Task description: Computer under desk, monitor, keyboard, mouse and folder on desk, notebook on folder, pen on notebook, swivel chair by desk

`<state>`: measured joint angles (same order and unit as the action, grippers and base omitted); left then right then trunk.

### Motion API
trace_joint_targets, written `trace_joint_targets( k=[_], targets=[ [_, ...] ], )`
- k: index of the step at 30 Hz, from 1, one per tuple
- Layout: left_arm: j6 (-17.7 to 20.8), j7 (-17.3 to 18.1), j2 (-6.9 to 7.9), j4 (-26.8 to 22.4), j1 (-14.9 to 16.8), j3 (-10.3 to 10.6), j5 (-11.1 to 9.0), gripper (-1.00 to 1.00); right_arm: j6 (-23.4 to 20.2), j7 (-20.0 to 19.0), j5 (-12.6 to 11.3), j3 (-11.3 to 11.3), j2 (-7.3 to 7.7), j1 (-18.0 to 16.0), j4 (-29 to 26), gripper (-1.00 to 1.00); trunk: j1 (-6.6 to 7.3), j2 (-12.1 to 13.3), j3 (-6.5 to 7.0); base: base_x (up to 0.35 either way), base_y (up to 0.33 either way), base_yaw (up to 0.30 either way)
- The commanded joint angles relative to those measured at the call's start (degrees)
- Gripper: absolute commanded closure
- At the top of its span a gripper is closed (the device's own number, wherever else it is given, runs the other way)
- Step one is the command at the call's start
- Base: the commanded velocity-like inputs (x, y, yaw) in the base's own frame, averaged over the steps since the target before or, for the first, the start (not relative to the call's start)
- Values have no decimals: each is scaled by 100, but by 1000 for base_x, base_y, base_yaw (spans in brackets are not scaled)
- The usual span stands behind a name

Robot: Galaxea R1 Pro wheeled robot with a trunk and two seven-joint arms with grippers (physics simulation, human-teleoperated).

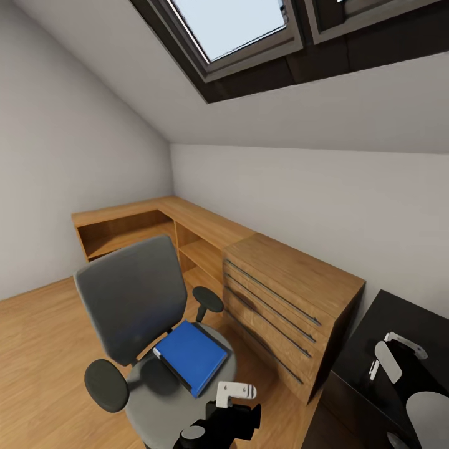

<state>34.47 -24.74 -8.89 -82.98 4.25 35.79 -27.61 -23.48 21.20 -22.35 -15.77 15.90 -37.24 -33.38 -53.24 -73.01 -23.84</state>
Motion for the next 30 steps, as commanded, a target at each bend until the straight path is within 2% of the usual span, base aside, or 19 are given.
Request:
trace_joint_targets(
  k=[1, 2, 3, 20, 24, 25, 27, 30],
  targets=[
    [10, -57, 1, -7, 5, 8, -60, -100, -16, 39, -59, 1, 1, -2, -10, 100, 0, -4, -7, 0, 0, 0],
    [9, -57, 1, -7, 5, 7, -60, -100, -16, 40, -59, -1, 1, -2, -10, 100, 0, -4, -7, 0, 0, 0],
    [11, -57, 1, -7, 5, 13, -60, -100, -18, 48, -54, -4, 1, -2, -10, -100, 0, -4, -7, 0, 0, 0],
    [8, -57, 1, -7, 5, 8, -60, -100, -26, 51, -52, -5, 1, -2, -158, -100, 0, -4, -7, 0, 0, 0],
    [8, -57, 11, -7, 5, -9, -60, -100, -483, 42, -64, -12, 8, 6, -767, -100, 0, -4, -7, 0, 0, 0],
    [7, -57, 15, -7, 5, -20, -55, -100, -907, 37, -76, -33, 7, 32, -1397, -100, 0, -4, -7, 0, 0, 0],
    [7, -57, 17, -7, 5, -21, -53, -100, -1345, 39, -92, -48, -6, 158, -2114, -100, 0, -4, -7, 0, 0, 0],
    [7, -57, 18, -7, 5, -20, -52, -100, -1755, 46, -105, -51, -42, 394, -2726, -100, 0, -4, -7, 0, 0, 0]
  ],
)
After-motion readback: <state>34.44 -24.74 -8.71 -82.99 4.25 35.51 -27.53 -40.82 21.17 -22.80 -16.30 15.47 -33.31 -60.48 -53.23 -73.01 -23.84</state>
